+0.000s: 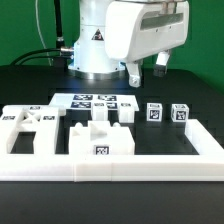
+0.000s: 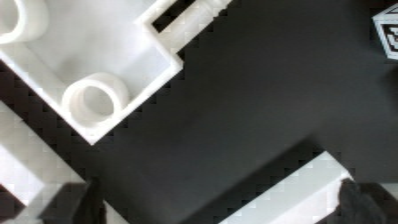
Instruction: Assemble chair
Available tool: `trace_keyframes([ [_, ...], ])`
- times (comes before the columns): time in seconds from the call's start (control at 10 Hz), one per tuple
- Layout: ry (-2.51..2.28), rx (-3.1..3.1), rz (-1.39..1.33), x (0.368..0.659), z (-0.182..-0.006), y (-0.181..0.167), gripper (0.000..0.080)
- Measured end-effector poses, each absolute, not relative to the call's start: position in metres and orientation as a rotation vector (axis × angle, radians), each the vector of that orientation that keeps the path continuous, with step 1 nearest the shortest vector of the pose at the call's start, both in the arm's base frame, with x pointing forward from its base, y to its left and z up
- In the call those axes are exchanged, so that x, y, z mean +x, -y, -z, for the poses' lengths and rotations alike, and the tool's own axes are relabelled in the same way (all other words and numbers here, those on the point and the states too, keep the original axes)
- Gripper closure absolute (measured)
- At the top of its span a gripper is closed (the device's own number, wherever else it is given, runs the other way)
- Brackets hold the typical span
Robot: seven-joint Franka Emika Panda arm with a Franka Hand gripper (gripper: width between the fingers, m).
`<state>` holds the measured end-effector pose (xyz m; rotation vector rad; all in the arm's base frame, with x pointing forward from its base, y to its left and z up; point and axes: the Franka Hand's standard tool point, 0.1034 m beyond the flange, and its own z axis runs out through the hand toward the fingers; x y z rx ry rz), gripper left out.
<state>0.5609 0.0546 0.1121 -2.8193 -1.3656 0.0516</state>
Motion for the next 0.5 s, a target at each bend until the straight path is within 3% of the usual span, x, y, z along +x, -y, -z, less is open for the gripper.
trace_keyframes([
  [0.5,1.344,-2.828,-0.053,0.5609,-0.1092,-0.0496,0.0149],
])
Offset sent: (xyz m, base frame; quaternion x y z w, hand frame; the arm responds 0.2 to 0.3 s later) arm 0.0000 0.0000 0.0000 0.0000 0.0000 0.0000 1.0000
